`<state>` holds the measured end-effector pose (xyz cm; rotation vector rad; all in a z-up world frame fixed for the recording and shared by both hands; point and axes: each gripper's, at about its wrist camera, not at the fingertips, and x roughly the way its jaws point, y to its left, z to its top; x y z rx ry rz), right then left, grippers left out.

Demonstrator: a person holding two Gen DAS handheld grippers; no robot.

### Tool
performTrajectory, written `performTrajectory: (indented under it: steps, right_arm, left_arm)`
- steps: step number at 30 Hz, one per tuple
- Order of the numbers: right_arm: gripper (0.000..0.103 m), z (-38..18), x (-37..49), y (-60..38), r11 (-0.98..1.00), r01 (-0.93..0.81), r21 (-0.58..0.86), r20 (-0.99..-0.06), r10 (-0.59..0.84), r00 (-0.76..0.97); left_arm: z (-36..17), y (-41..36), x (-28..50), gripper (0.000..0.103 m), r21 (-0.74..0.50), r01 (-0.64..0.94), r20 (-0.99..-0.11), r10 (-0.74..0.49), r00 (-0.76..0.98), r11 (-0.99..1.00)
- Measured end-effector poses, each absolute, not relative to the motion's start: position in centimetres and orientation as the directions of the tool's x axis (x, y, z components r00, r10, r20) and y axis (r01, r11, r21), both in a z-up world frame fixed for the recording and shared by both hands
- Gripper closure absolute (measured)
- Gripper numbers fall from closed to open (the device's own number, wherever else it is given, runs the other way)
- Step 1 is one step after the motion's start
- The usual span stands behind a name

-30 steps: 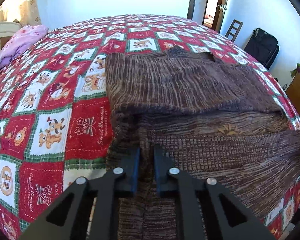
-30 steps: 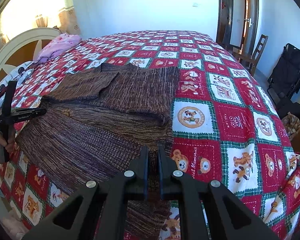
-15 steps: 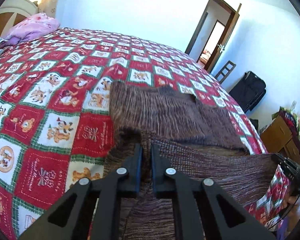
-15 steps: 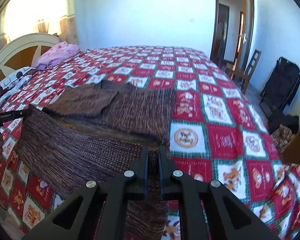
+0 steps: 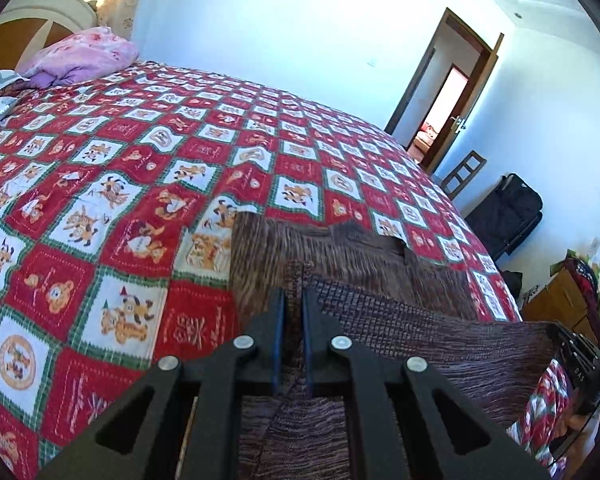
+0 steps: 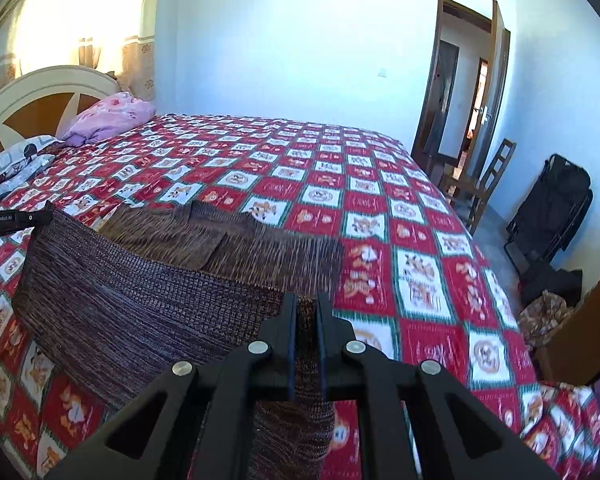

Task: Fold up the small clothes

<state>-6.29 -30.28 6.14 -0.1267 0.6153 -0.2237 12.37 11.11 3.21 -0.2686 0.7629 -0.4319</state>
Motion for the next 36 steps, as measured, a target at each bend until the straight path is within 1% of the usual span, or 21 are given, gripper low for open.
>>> performTrajectory:
  steps: [4, 15, 19, 29, 36]
  right_arm:
    - [0.095, 6.5, -4.5, -30.7, 0.966, 0.166, -0.196, -0.553, -0.249, 0.795]
    - [0.095, 6.0, 2.1, -32.1, 0.955, 0.148, -0.255, -0.563, -0.272, 0.781]
    - [0.095, 5.7, 4.6, -33.0, 0.959, 0.158, -0.237, -0.570, -0.269, 0.777]
    - [0.095, 3.9, 9.3, -34.6, 0.951, 0.173, -0.258, -0.587, -0.296, 0.753]
    - [0.096, 2.4, 13.1, -36.3, 0.951, 0.206, -0.229, -0.603, -0.305, 0.737]
  left_arm:
    - [3.2, 10.9, 14.1, 0.095, -0.398, 0.274, -0.608, -0.475, 0.636, 0.876]
    - [2.8, 10.3, 19.2, 0.095, -0.373, 0.228, -0.639, -0.428, 0.639, 0.899]
    - [2.4, 10.3, 21.0, 0.095, -0.393, 0.211, -0.646, -0.432, 0.630, 0.895]
    - [0.8, 9.1, 24.7, 0.095, -0.367, 0.195, -0.677, -0.405, 0.614, 0.910]
    - [-0.3, 8.0, 27.7, 0.095, -0.352, 0.172, -0.696, -0.380, 0.609, 0.920]
